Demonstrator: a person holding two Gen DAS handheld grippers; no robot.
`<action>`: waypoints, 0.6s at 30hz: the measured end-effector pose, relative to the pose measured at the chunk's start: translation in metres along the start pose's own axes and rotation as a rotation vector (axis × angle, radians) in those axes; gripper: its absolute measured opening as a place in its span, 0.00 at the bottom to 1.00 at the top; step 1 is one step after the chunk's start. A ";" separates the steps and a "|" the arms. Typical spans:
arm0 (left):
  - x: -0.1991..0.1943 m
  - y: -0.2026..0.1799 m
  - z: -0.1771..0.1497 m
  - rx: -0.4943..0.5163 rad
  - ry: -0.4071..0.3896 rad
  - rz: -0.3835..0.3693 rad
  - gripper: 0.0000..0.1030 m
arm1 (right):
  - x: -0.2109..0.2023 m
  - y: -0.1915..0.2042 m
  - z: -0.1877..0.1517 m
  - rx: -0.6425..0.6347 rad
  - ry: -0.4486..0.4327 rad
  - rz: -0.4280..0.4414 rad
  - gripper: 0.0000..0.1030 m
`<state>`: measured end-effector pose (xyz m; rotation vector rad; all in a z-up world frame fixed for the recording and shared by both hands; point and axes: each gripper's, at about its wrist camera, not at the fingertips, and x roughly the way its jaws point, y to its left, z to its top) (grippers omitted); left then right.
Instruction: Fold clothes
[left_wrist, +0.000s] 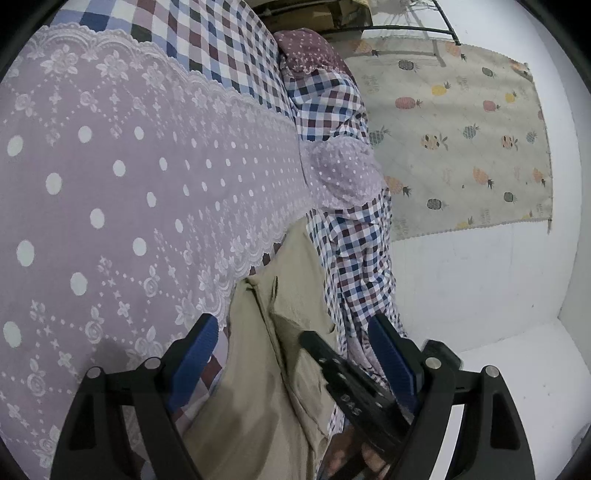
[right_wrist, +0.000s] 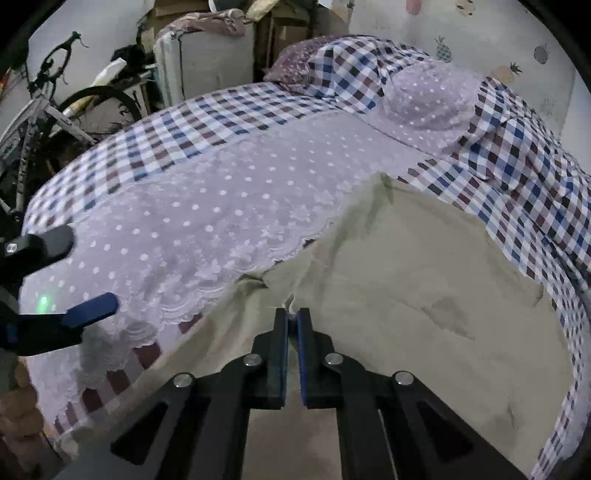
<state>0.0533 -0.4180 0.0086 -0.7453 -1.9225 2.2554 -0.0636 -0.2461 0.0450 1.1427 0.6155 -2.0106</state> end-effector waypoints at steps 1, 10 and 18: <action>0.000 0.000 0.000 -0.001 0.001 0.000 0.84 | -0.001 0.001 -0.001 -0.004 0.006 0.010 0.05; -0.002 0.001 0.002 -0.009 -0.010 0.000 0.84 | 0.010 -0.003 0.003 0.053 0.019 0.027 0.35; -0.001 -0.010 0.000 0.036 -0.015 -0.002 0.84 | 0.029 -0.014 0.014 0.152 0.008 0.004 0.48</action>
